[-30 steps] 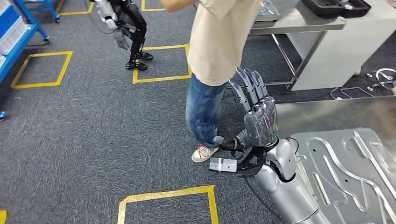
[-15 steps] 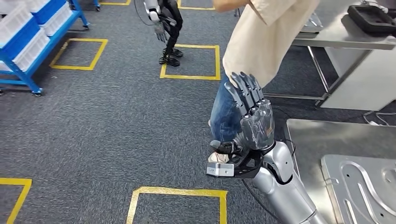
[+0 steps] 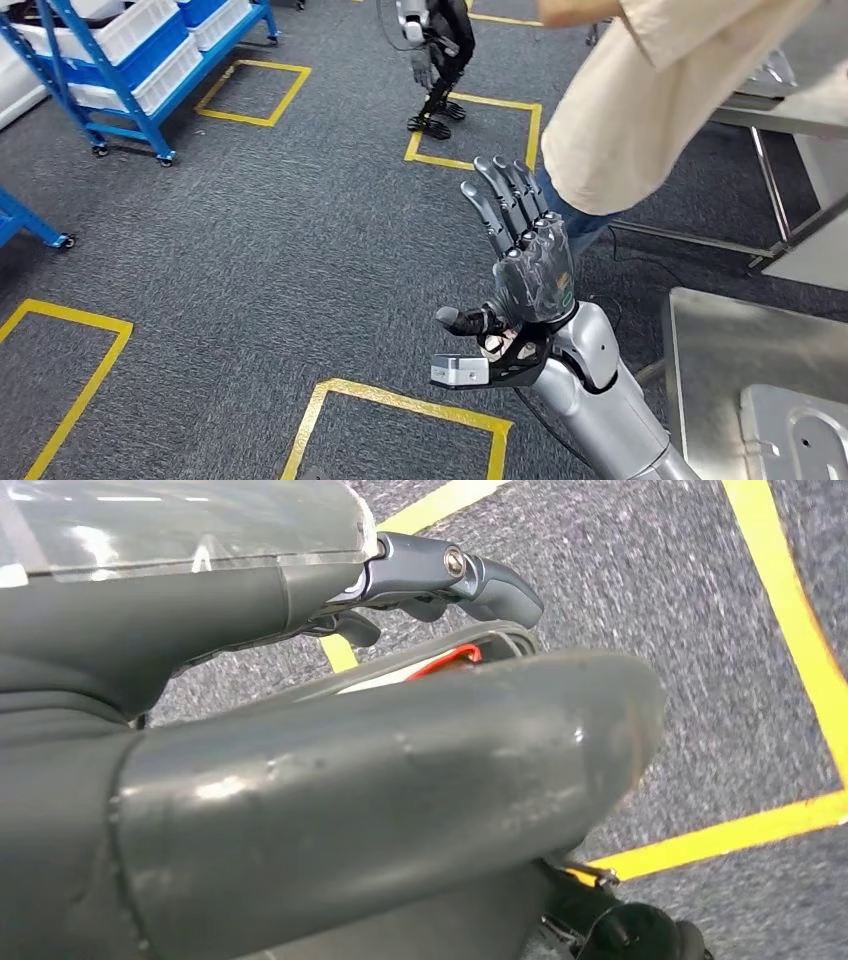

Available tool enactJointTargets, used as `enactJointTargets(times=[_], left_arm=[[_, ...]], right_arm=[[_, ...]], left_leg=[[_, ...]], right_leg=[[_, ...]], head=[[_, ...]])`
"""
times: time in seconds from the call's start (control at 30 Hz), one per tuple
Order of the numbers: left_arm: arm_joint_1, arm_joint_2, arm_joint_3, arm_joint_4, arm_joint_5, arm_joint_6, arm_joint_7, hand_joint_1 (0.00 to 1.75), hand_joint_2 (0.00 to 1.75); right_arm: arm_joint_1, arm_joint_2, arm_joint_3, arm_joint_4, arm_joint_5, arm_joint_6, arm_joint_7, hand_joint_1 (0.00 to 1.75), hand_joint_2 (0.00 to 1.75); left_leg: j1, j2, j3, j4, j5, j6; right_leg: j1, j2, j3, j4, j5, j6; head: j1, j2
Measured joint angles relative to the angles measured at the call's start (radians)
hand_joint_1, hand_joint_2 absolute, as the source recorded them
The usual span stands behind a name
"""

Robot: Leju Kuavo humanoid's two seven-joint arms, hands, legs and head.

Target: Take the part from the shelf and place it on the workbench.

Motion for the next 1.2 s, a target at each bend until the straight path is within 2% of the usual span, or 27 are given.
enactJointTargets(times=[0.03,0.1,0.17,0.23,0.3,0.33,0.37,0.4,0.43,0.47,0.5,0.53,0.57,0.6,0.63,0.7,0.73,0.77,0.8,0.83,0.87,0.9,0.97,1.03,1.1,1.13,1.2], left_arm=[[0.000,0.000,0.000,0.000,0.000,0.000,0.000,0.00,0.00],[0.002,0.000,0.000,0.000,0.000,0.000,0.000,0.00,0.00],[0.004,0.001,0.000,0.000,0.000,0.000,0.000,0.00,0.00],[0.001,0.001,0.000,0.000,0.000,0.000,0.000,0.00,0.00],[-0.001,0.001,0.000,0.000,0.000,0.000,0.000,0.00,0.00],[0.000,0.001,0.000,0.000,0.000,0.000,0.000,0.00,0.00],[0.001,0.001,0.000,0.000,0.000,0.000,0.000,0.00,0.00],[0.002,0.001,0.000,0.000,0.000,0.000,0.000,0.00,0.00],[0.002,0.001,0.000,0.000,0.001,0.000,0.000,0.00,0.00],[0.002,0.001,0.000,0.000,0.001,-0.001,0.000,0.00,0.00],[0.001,0.001,0.000,0.000,0.002,-0.001,0.000,0.00,0.00],[0.001,0.001,0.000,0.000,0.002,-0.001,-0.001,0.00,0.00],[0.001,0.001,0.000,0.000,0.003,-0.001,-0.001,0.00,0.00],[0.002,0.002,0.000,0.000,0.004,-0.001,-0.001,0.00,0.00],[0.003,0.002,0.000,0.000,0.005,-0.001,-0.002,0.00,0.00],[0.005,0.004,0.000,0.000,0.005,-0.002,-0.003,0.00,0.00],[0.004,0.005,0.000,0.000,0.005,-0.003,-0.004,0.00,0.00],[0.002,0.005,0.000,0.000,0.005,-0.004,-0.004,0.00,0.00],[0.001,0.005,0.000,0.000,0.006,-0.005,-0.004,0.00,0.00],[0.002,0.005,0.000,0.000,0.006,-0.006,-0.004,0.00,0.00],[0.003,0.005,0.000,0.000,0.006,-0.006,-0.004,0.00,0.00],[0.004,0.006,0.000,0.000,0.007,-0.007,-0.004,0.00,0.00],[0.003,0.007,0.000,0.000,0.007,-0.007,-0.004,0.00,0.00],[0.000,0.008,0.000,0.000,0.008,-0.007,-0.004,0.00,0.00],[0.000,0.008,0.000,0.000,0.008,-0.007,-0.005,0.00,0.00],[0.002,0.008,0.000,0.000,0.008,-0.007,-0.005,0.00,0.00],[0.002,0.009,0.000,0.000,0.007,-0.007,-0.004,0.00,0.00]], right_arm=[[-0.002,0.000,0.002,0.000,0.000,0.000,0.000,0.00,0.00],[-0.004,0.000,0.006,0.000,0.000,0.000,0.000,0.00,0.00],[-0.007,0.001,0.009,0.000,0.000,0.000,0.000,0.00,0.00],[-0.008,0.001,0.010,0.001,0.000,0.000,0.000,0.00,0.00],[-0.004,0.001,0.012,0.003,0.000,-0.001,0.000,0.00,0.00],[-0.003,0.001,0.013,0.005,0.000,-0.001,0.000,0.00,0.00],[-0.002,0.000,0.014,0.006,0.000,-0.001,0.000,0.00,0.00],[-0.002,0.000,0.015,0.006,0.000,-0.001,0.000,0.00,0.00],[-0.002,0.000,0.015,0.006,0.000,-0.002,0.000,0.00,0.00],[-0.002,-0.001,0.016,0.006,0.000,-0.003,0.000,0.00,0.00],[-0.003,0.000,0.016,0.006,0.000,-0.004,0.000,0.00,0.00],[-0.003,-0.001,0.017,0.006,0.001,-0.004,0.000,0.00,0.00],[-0.003,-0.001,0.018,0.006,0.001,-0.005,0.000,0.00,0.00],[-0.003,0.000,0.019,0.006,0.002,-0.005,0.000,0.00,0.00],[-0.004,0.000,0.020,0.006,0.002,-0.005,0.000,0.00,0.00],[-0.006,0.002,0.021,0.006,0.002,-0.006,0.000,0.00,0.00],[-0.006,0.003,0.021,0.006,0.003,-0.006,0.000,0.00,0.00],[-0.006,0.003,0.022,0.006,0.003,-0.006,0.000,0.00,0.00],[-0.005,0.003,0.022,0.006,0.004,-0.006,0.000,0.00,0.00],[-0.005,0.003,0.023,0.006,0.005,-0.006,0.000,0.00,0.00],[-0.005,0.003,0.024,0.006,0.006,-0.006,0.000,0.00,0.00],[-0.005,0.003,0.025,0.006,0.006,-0.006,0.000,0.00,0.00],[-0.006,0.003,0.026,0.006,0.008,-0.006,0.001,0.00,0.00],[-0.007,0.003,0.027,0.006,0.012,-0.007,0.001,0.00,0.00],[-0.009,0.003,0.028,0.006,0.015,-0.007,0.002,0.00,0.00],[-0.010,0.003,0.028,0.006,0.016,-0.008,0.002,0.00,0.00],[-0.011,0.003,0.029,0.005,0.016,-0.009,0.003,0.00,0.00]], left_leg=[[-0.004,0.002,0.003,-0.011,-0.003,0.007],[-0.005,-0.020,0.003,-0.014,0.001,0.019],[0.000,-0.039,0.006,-0.022,0.007,0.031],[0.002,-0.058,0.006,-0.026,0.010,0.040],[0.001,-0.080,0.004,-0.025,0.011,0.043],[0.000,-0.094,0.004,-0.025,0.012,0.043],[0.000,-0.107,0.004,-0.024,0.012,0.043],[0.000,-0.121,0.005,-0.023,0.012,0.043],[0.000,-0.134,0.006,-0.022,0.011,0.042],[0.000,-0.146,0.003,-0.020,0.012,0.039],[0.001,-0.158,-0.001,-0.018,0.014,0.034],[0.003,-0.169,-0.006,-0.018,0.016,0.028],[0.005,-0.182,-0.011,-0.019,0.020,0.020],[0.007,-0.195,-0.014,-0.021,0.023,0.012],[0.007,-0.190,-0.016,-0.019,0.022,0.006],[0.003,-0.139,-0.039,0.029,-0.009,-0.002],[0.002,-0.103,-0.063,0.082,-0.039,-0.004],[0.003,-0.081,-0.094,0.146,-0.070,-0.007],[0.004,-0.070,-0.121,0.205,-0.093,-0.010],[0.006,-0.064,-0.136,0.238,-0.101,-0.012],[0.007,-0.060,-0.133,0.237,-0.090,-0.014],[0.009,-0.054,-0.109,0.197,-0.065,-0.014],[0.004,-0.017,-0.037,0.068,-0.013,-0.009],[-0.004,0.009,0.001,-0.006,0.002,0.001],[-0.007,-0.005,0.000,-0.013,0.001,0.013],[-0.006,-0.015,0.001,-0.017,0.003,0.018],[-0.001,-0.034,0.006,-0.026,0.009,0.031]], right_leg=[[0.003,-0.008,0.000,0.002,-0.002,0.005],[0.003,-0.019,0.004,0.001,-0.006,0.016],[-0.002,0.015,-0.002,0.024,-0.029,0.025],[-0.007,0.070,-0.044,0.119,-0.086,0.030],[-0.007,0.093,-0.106,0.242,-0.135,0.031],[-0.007,0.096,-0.124,0.271,-0.134,0.030],[-0.007,0.099,-0.126,0.265,-0.115,0.029],[-0.007,0.106,-0.108,0.220,-0.078,0.026],[-0.008,0.126,-0.081,0.153,-0.037,0.022],[-0.010,0.157,-0.055,0.090,-0.008,0.017],[-0.012,0.182,-0.036,0.043,0.009,0.014],[-0.012,0.200,-0.027,0.018,0.013,0.011],[-0.011,0.201,-0.025,0.012,0.010,0.010],[-0.012,0.189,-0.023,0.007,0.012,0.007],[-0.012,0.174,-0.019,0.002,0.014,0.003],[-0.015,0.142,-0.009,-0.010,0.019,-0.008],[-0.013,0.125,-0.006,-0.012,0.019,-0.012],[-0.011,0.107,-0.006,-0.012,0.018,-0.015],[-0.009,0.090,-0.006,-0.012,0.016,-0.017],[-0.008,0.074,-0.005,-0.011,0.014,-0.018],[-0.008,0.059,-0.005,-0.009,0.012,-0.017],[-0.008,0.046,-0.005,-0.007,0.009,-0.016],[-0.005,0.023,-0.003,0.001,0.001,-0.009],[0.001,0.005,-0.002,0.006,-0.006,0.000],[0.004,-0.013,0.002,0.003,-0.009,0.009],[0.002,-0.012,0.005,0.004,-0.013,0.015],[-0.003,0.027,-0.008,0.042,-0.044,0.024]], head=[[0.001,0.000],[0.001,0.000],[0.001,0.000],[0.002,0.000],[0.002,0.000],[0.002,0.000],[0.002,0.000],[0.002,0.000],[0.002,0.000],[0.002,0.000],[0.001,0.000],[0.001,0.000],[0.001,0.000],[0.001,0.000],[0.001,0.000],[0.000,0.000],[-0.001,0.000],[-0.002,0.000],[-0.001,0.000],[-0.001,0.000],[-0.001,0.000],[-0.002,0.000],[-0.002,0.000],[-0.001,0.000],[0.001,0.000],[0.000,0.000],[0.001,0.000]])
